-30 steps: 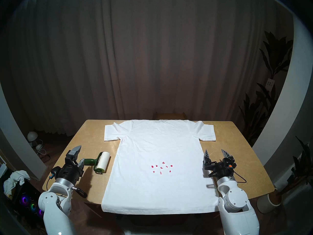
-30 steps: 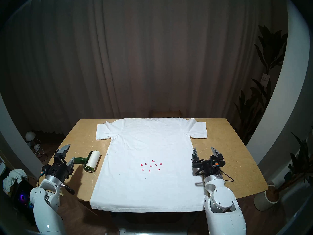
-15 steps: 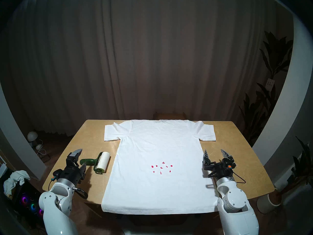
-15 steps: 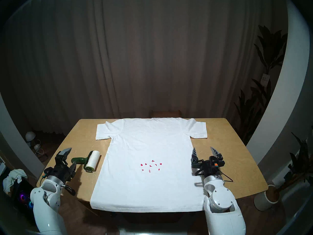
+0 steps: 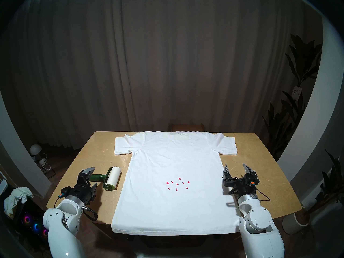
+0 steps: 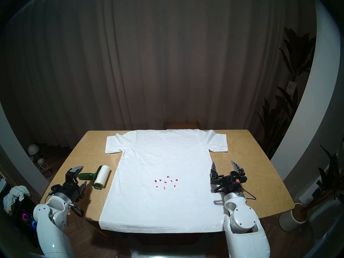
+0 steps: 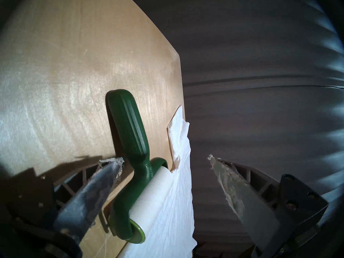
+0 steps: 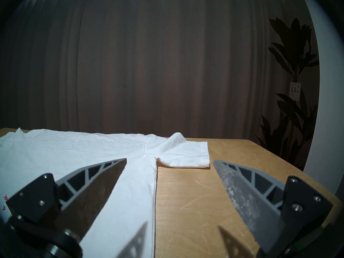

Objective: Use the fur roller to clean a top

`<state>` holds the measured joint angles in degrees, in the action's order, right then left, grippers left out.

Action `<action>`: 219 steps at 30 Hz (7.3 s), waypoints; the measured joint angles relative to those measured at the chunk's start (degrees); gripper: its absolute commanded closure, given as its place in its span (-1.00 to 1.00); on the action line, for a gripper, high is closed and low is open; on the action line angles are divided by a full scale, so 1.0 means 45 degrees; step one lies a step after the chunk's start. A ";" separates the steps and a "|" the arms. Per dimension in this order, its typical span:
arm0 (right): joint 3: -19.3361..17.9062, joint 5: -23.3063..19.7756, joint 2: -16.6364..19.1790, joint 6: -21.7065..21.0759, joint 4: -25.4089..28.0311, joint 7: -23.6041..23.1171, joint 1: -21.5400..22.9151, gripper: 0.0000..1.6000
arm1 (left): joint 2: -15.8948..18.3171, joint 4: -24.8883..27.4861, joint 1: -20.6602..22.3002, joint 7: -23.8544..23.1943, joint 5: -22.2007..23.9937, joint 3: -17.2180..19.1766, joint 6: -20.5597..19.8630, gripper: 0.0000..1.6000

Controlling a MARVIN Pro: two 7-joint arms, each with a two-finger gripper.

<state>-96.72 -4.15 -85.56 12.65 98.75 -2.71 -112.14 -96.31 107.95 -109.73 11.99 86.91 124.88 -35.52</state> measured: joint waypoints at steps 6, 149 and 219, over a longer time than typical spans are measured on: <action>0.0018 -0.0028 0.0016 0.0082 -0.0011 -0.0020 0.0000 -1.00 | -0.0008 -0.0133 0.0114 -0.0002 -0.0007 0.0016 0.0169 -1.00; -0.0570 -0.0924 0.0163 0.0225 -0.0053 -0.0176 0.0129 -1.00 | 0.1636 -0.0334 0.0132 -0.5767 -0.3915 -0.3190 0.3597 1.00; 0.0165 0.0497 0.1953 -0.0543 -0.0963 -0.2154 0.0424 -1.00 | 0.1605 -0.0524 -0.0081 -0.5969 -0.9168 -0.9311 0.8459 1.00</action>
<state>-95.98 -1.91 -76.77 10.21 94.41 -12.40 -110.23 -89.09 105.60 -110.09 -14.87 45.66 82.98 2.55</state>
